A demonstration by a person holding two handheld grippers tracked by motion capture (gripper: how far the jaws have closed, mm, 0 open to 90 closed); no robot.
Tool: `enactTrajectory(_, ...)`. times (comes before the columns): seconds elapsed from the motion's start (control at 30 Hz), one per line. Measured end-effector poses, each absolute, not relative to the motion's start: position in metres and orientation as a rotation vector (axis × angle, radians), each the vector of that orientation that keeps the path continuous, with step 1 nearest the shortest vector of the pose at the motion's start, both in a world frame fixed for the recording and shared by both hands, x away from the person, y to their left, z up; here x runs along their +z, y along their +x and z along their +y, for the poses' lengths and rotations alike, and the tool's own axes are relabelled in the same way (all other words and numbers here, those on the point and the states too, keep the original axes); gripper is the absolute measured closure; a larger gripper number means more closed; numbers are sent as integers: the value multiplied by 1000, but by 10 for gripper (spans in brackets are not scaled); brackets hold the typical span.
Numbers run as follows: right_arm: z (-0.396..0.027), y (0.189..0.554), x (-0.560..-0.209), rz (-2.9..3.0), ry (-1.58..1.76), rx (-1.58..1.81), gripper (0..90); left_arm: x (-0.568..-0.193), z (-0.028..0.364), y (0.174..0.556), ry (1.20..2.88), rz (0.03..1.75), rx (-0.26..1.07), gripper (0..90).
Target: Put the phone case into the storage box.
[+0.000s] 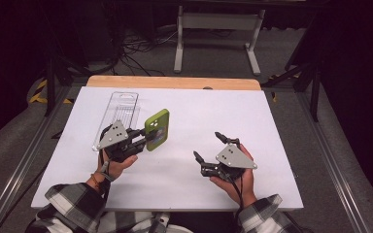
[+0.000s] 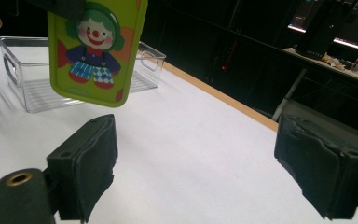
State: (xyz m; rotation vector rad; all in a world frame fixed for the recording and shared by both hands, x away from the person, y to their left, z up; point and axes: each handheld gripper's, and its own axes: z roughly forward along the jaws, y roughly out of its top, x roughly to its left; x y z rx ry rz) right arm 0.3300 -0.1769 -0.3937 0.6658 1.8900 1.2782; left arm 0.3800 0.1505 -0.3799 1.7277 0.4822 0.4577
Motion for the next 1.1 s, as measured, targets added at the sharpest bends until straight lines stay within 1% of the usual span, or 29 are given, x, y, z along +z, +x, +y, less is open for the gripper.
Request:
enactTrajectory(0.07,-179,330,-395,1892,664,1273,138,-379,152,381,1717,479,476,773)
enactTrajectory(0.73,-182,331,-402,1905,651,1244,138,-373,162,382,1736,484,487,774)
enactTrajectory(1.1,-183,332,-402,1890,657,1253,143,-369,171,383,1720,497,506,773)
